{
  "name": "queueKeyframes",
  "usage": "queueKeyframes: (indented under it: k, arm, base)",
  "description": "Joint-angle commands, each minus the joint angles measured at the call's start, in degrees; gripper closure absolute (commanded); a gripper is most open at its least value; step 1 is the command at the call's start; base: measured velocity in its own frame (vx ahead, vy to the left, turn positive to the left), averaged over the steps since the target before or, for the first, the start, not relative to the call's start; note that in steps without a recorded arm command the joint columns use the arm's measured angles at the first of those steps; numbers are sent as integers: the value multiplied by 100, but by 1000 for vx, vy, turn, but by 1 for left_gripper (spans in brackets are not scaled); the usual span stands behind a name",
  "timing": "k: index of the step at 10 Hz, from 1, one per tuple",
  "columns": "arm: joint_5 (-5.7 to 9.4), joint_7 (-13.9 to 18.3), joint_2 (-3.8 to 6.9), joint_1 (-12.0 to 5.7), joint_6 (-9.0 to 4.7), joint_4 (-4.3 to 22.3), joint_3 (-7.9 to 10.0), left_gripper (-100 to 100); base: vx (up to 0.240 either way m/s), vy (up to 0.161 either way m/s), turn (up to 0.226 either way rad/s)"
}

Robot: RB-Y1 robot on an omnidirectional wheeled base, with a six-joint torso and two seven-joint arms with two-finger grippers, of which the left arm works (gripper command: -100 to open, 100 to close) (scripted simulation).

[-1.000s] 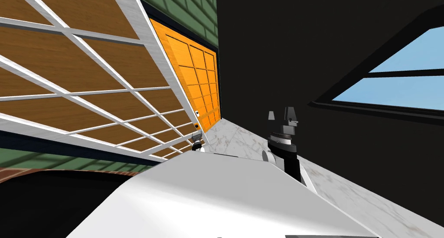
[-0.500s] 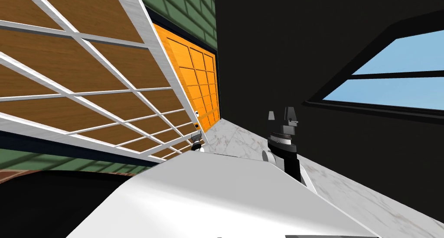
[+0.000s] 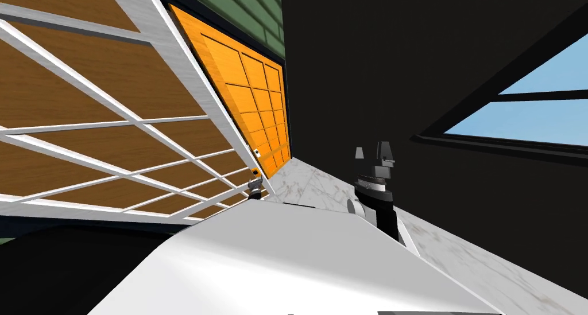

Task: Pull the door open

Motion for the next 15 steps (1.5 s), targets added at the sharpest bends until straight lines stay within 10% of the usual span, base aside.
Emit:
queueKeyframes:
  k: [1, 6, 8, 9, 15]
  arm:
    - [0, 161, 111, 31, -37, 80, -14, -100]
    - [13, 734, 574, 239, -104, 237, -57, -100]
    - [10, 775, 609, 215, -129, 311, -66, -100]
    - [10, 775, 609, 215, -129, 311, -66, 100]
    - [-48, 843, 642, 237, -116, 266, -167, 100]
  base:
    - [110, -15, -14]
    - [135, -1, -19]
    - [110, 3, -3]
    - [-11, -3, 10]
    - [-31, 3, -15]
